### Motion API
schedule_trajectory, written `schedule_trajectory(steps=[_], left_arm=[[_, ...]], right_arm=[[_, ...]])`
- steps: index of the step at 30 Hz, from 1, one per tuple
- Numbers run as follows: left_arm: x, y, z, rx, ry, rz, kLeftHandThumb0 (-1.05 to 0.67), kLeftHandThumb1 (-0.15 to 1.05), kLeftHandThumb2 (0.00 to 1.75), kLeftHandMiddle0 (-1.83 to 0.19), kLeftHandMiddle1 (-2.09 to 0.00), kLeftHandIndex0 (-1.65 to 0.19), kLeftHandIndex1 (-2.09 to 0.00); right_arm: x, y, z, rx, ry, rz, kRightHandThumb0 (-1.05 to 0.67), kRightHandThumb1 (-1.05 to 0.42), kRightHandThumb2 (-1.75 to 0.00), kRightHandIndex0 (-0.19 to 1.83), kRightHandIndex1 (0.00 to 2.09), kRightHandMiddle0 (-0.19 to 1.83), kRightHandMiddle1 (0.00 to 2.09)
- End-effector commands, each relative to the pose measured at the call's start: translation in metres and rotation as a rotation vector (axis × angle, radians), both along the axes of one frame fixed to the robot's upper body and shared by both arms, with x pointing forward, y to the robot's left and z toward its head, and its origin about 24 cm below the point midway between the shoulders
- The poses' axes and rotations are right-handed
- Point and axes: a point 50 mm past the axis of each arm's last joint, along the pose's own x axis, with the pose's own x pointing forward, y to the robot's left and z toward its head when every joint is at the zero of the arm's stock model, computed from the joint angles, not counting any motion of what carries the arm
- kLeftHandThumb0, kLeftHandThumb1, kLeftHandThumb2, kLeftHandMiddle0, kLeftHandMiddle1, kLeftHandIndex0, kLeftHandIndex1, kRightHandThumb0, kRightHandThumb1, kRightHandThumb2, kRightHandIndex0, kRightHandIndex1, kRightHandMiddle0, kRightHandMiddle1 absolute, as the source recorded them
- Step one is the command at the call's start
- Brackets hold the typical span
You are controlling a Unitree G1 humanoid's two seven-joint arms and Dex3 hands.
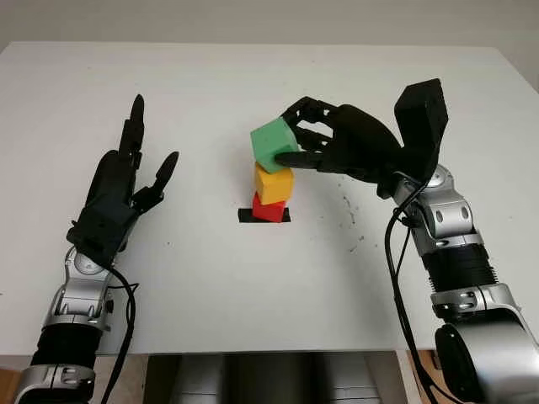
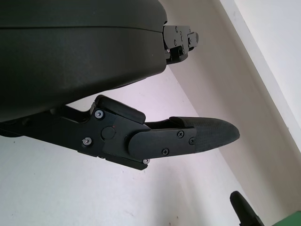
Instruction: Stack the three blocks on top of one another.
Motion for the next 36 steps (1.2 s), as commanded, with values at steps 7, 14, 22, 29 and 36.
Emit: schedule_trajectory(steps=[7,14,22,29,36], left_arm=[[-0.002,0.002,0.004,0.028,-0.022,0.007,-0.74,1.05,0.49,0.05,-0.06,0.09,-0.06],[-0.001,0.002,0.004,0.025,-0.018,0.007,-0.74,1.05,0.49,0.05,-0.05,0.09,-0.06],[-0.002,0.001,0.003,0.020,-0.009,0.006,-0.76,1.05,0.49,0.06,-0.05,0.11,-0.05],[-0.003,0.001,0.002,0.000,-0.004,-0.008,-0.75,1.05,0.49,0.08,-0.05,0.13,-0.04],[-0.003,0.002,0.001,0.010,-0.003,-0.004,-0.75,1.05,0.49,0.08,-0.05,0.13,-0.05]], right_arm=[[0.001,-0.005,0.004,-0.021,-0.012,-0.008,-0.49,-0.97,-0.05,0.21,0.06,0.23,1.91],[-0.001,-0.010,0.009,-0.067,-0.027,-0.033,-0.48,-0.97,-0.05,0.20,0.05,0.21,1.85],[-0.004,-0.013,0.010,-0.096,-0.032,-0.048,-0.46,-0.97,-0.05,0.20,0.05,0.19,1.81],[-0.005,-0.012,0.008,-0.117,-0.020,-0.049,-0.46,-0.96,-0.05,0.22,0.06,0.20,1.76],[-0.005,-0.010,0.006,-0.136,-0.027,-0.032,-0.48,-0.95,-0.05,0.23,0.06,0.24,1.71]])
